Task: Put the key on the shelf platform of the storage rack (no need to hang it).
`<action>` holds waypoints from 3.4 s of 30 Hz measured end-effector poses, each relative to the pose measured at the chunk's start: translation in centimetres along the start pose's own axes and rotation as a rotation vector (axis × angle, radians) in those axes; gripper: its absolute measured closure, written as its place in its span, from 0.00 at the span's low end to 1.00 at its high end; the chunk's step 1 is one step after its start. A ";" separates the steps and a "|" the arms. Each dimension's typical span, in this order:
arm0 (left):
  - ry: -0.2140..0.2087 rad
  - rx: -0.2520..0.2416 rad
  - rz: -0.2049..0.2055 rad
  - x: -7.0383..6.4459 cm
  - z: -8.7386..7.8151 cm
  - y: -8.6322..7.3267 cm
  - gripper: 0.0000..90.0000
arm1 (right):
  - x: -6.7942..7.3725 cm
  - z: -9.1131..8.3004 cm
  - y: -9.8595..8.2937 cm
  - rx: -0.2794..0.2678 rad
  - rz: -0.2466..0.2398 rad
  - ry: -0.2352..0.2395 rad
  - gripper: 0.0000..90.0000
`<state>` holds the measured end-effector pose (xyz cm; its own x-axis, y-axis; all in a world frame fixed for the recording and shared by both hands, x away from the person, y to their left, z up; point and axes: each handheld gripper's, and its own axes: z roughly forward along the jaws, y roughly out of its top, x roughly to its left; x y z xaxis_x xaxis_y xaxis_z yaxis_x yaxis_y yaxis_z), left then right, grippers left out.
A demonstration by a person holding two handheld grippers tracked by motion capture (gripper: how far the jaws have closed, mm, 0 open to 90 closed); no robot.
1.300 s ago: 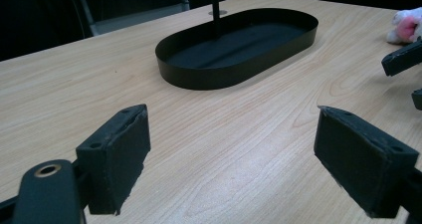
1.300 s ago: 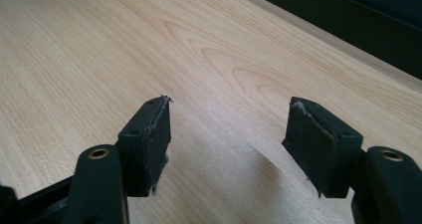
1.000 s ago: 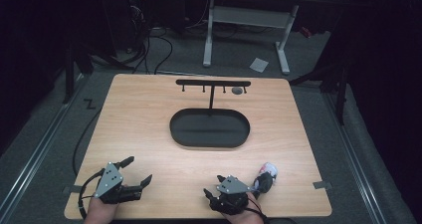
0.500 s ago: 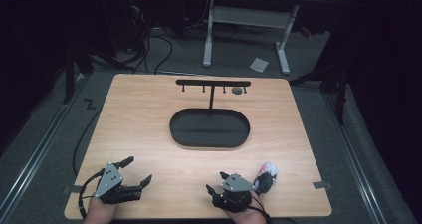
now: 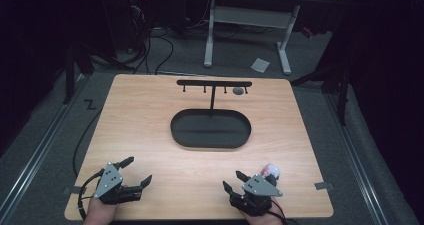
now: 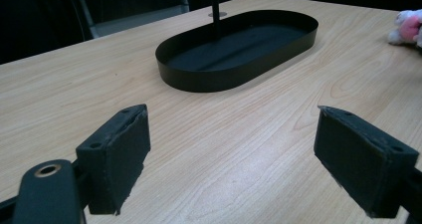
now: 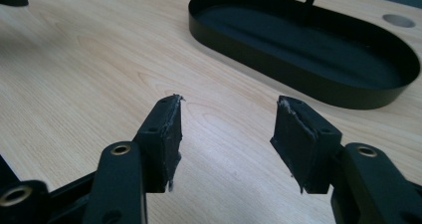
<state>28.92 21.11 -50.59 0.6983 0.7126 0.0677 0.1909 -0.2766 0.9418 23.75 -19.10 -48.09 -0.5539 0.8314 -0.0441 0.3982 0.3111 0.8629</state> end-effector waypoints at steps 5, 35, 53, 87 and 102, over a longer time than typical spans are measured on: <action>-0.010 -0.012 0.003 0.0 0.4 0.3 0.17 | -0.8 -1.9 0.1 -0.046 0.015 -0.046 0.61; -0.048 -0.025 0.026 -1.1 3.2 1.5 0.17 | -6.3 -5.1 -5.9 0.087 0.092 -0.173 1.00; 0.014 -0.039 -0.006 -0.1 -0.5 0.3 0.17 | -6.3 -0.8 -3.8 0.094 0.050 -0.098 1.00; 0.098 -0.035 -0.032 0.5 -3.9 -0.8 0.17 | -3.4 3.3 -1.2 0.101 -0.047 0.043 1.00; 0.080 -0.024 -0.013 0.2 -3.5 -0.8 0.17 | -5.5 3.9 -1.4 0.123 0.021 -0.070 1.00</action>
<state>26.48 23.72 -50.18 0.6382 0.7657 0.0803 0.1829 -0.2521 0.9503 29.06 -22.28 -51.04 -0.4937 0.8671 -0.0656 0.4980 0.3438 0.7961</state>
